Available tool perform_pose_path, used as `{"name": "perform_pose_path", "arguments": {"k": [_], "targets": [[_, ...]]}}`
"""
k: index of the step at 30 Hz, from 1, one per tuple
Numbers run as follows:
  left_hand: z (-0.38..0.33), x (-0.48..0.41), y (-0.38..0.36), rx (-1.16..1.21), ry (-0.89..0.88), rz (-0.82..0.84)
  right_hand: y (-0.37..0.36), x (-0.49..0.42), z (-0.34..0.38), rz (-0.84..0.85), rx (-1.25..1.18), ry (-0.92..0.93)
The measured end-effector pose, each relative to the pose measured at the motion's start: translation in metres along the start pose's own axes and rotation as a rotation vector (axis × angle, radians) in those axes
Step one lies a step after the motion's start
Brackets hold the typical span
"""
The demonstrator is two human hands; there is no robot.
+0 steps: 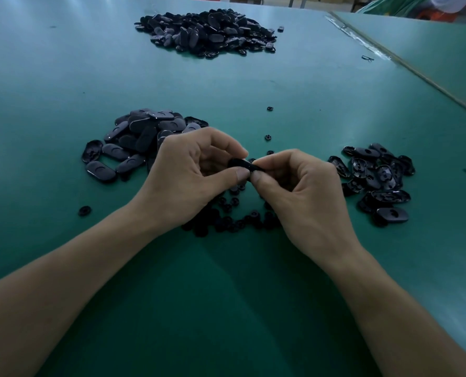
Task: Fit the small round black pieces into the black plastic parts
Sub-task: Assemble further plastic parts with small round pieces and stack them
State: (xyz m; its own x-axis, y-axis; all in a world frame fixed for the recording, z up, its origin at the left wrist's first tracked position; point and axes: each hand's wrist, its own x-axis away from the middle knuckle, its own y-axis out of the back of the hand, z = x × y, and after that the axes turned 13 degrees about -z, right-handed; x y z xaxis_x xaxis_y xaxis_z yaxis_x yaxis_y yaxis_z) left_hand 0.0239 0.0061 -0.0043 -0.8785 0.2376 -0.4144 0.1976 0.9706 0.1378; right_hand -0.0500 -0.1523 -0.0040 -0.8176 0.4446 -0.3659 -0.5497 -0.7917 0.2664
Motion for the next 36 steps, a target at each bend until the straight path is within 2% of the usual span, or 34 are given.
{"name": "perform_pose_path", "arguments": {"k": [10,22,25,30,36], "targets": [[0.001,-0.001,0.003,0.038,0.022,-0.002,-0.001,-0.001,0.003,0.002,0.022,-0.003],[0.0,0.003,0.001,0.003,-0.091,-0.069,0.001,-0.002,0.006,-0.02,-0.008,0.01],[0.003,0.003,0.0,-0.051,-0.115,-0.14,0.001,-0.001,0.007,-0.02,0.069,0.044],[0.008,-0.005,0.008,-0.248,-0.133,-0.403,0.002,-0.001,0.006,-0.127,0.25,0.094],[0.011,-0.013,0.017,-0.433,-0.119,-0.47,0.012,-0.004,-0.001,-0.195,0.593,0.095]]}}
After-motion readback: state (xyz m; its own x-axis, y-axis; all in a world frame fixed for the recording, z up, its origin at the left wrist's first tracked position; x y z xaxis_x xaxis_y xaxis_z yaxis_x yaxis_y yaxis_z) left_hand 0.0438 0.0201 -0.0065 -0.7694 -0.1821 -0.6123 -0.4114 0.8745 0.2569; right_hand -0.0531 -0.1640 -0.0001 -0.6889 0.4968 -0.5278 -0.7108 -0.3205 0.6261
